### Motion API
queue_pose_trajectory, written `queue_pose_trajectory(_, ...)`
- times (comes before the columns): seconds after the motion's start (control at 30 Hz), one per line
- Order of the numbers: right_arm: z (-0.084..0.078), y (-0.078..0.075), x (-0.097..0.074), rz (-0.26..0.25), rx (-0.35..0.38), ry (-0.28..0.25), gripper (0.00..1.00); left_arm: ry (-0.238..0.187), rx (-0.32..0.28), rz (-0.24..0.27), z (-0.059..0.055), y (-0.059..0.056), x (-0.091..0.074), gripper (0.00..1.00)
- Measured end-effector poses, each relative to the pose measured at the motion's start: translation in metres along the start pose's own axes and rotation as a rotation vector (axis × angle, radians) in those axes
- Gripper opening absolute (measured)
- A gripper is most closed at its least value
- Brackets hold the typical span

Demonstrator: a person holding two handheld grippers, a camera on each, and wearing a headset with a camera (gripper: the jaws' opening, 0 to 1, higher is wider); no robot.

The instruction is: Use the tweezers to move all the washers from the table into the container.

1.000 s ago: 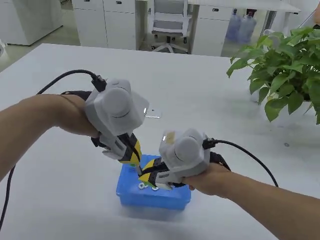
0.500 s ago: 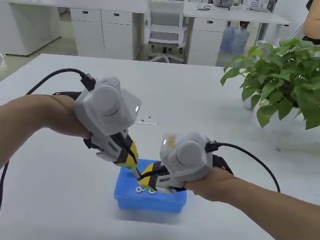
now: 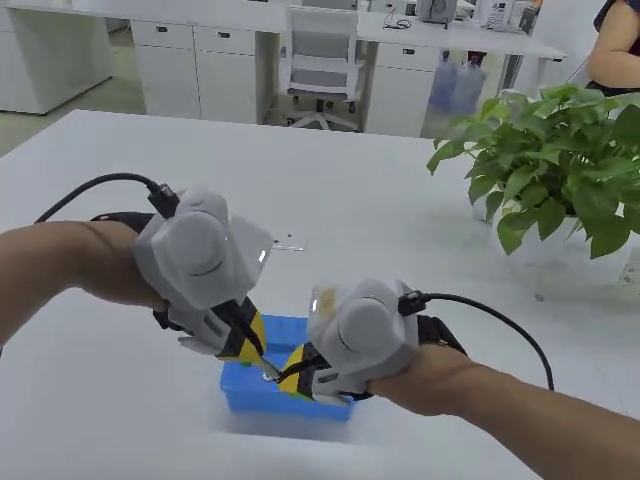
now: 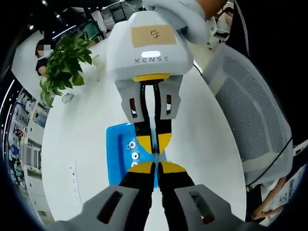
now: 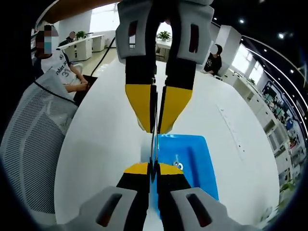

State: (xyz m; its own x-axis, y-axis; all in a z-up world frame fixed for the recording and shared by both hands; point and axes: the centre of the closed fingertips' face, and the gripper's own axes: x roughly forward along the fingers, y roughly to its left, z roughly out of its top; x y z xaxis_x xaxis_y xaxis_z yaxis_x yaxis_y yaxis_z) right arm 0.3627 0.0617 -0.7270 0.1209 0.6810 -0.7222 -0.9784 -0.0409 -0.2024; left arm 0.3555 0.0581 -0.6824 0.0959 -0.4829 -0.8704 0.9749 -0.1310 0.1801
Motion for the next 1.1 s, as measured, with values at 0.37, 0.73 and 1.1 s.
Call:
queue_pose_trajectory(0.37,-0.009,0.016,0.0,0.011,-0.014,0.05,0.04,0.019,0.007,0.007,-0.008,-0.016,0.014,0.08)
queue_pose_trajectory(0.73,-0.014,0.031,-0.005,0.02,-0.014,0.062,0.04,0.02,-0.017,0.019,-0.017,-0.032,0.028,0.08)
queue_pose_trajectory(1.1,-0.027,0.052,0.0,0.052,-0.005,0.076,0.05,0.003,-0.058,0.007,-0.024,-0.052,0.05,0.08)
